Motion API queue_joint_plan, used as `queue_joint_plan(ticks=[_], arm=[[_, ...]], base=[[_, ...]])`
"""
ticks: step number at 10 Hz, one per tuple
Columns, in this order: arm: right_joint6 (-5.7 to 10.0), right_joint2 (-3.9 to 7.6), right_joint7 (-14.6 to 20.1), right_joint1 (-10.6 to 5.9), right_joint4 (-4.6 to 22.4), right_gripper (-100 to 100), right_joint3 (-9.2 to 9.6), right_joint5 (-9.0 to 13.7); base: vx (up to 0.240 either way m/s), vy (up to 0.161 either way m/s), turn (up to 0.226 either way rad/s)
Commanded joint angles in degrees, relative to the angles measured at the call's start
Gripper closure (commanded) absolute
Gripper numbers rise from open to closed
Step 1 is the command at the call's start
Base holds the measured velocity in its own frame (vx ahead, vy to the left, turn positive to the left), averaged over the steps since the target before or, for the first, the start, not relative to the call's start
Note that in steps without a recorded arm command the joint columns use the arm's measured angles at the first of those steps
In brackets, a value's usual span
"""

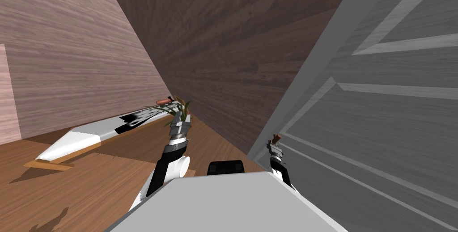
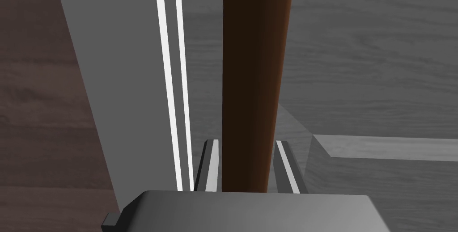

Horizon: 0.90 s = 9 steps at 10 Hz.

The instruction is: Pull the door open

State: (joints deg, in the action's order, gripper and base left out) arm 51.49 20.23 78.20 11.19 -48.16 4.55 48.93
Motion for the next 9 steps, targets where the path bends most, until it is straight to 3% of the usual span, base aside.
queue_joint_plan(ticks=[1,2,3,9], arm=[[-0.04,0.11,-0.01,0.01,0.05,100,-0.11,0.05],[-0.04,0.11,-0.01,0.01,0.05,100,-0.11,0.05],[0.02,0.43,0.62,0.31,-0.59,100,1.05,-0.55],[0.14,1.97,2.78,1.40,-2.65,100,4.68,-2.49]], base=[[0.000,0.000,0.000],[0.000,0.000,0.000],[-0.122,-0.004,0.054],[-0.190,0.022,0.054]])
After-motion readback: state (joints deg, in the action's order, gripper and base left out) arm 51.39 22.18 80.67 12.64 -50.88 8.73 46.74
